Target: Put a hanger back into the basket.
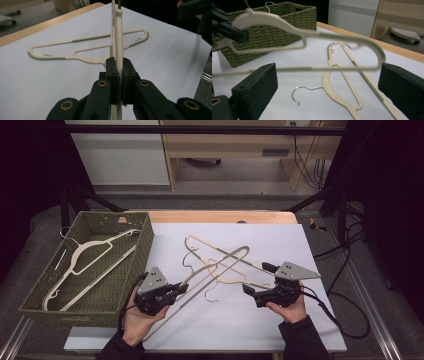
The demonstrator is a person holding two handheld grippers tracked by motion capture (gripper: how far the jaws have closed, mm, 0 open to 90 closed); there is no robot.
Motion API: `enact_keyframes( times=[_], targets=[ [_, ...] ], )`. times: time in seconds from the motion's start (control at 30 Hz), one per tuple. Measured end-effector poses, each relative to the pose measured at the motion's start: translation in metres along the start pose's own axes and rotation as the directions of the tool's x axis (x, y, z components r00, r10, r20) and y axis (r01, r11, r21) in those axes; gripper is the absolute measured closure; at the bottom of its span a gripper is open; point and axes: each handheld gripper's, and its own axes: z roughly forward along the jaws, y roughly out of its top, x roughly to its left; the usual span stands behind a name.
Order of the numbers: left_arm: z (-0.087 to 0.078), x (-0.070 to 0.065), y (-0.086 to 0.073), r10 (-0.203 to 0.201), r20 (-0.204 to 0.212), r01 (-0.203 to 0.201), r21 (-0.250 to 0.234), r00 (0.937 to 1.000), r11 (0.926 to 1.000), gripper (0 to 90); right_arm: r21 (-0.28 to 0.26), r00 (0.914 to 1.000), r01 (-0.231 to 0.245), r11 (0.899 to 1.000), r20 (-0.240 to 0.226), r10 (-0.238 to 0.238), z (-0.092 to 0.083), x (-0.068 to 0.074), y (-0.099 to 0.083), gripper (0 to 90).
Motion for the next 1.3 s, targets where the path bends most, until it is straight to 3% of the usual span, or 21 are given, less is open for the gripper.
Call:
enact_keyframes(
  times=[0.23,0.53,0.67,0.87,1.1,1.3],
  targets=[
    [-0.028,0.01,0.016,-0.009,-0.012,0.008,-0.062,0.9999,0.9981,86.0,0.003,0.999,-0.025,1.0,0.037,0.025,-0.012,-0.009,-0.01,2.7],
    [-0.056,0.036,0.04,0.0,-0.04,-0.003,-0.083,0.9992,0.9965,86.0,-0.005,0.997,-0.049,0.999,0.061,0.049,-0.022,-0.013,-0.017,2.8],
    [-0.07,0.051,0.049,0.004,-0.059,-0.01,-0.096,0.9982,0.9953,86.0,-0.005,0.9964,-0.051,0.999,0.068,0.051,-0.024,-0.014,-0.018,2.8],
    [-0.091,0.077,0.056,0.005,-0.123,-0.017,-0.1,0.9923,0.9948,85.9,-0.003,0.9956,-0.061,0.998,0.072,0.061,-0.025,-0.016,-0.02,2.8],
    [-0.108,0.111,0.054,-0.011,-0.162,-0.008,-0.112,0.9868,0.9937,85.9,-0.007,0.9956,-0.059,0.998,0.073,0.06,-0.025,-0.016,-0.019,2.7],
    [-0.116,0.143,0.049,0.004,-0.208,-0.02,-0.076,0.9781,0.9969,85.9,-0.008,0.9952,-0.064,0.998,0.074,0.065,-0.026,-0.017,-0.019,2.8]
  ],
)
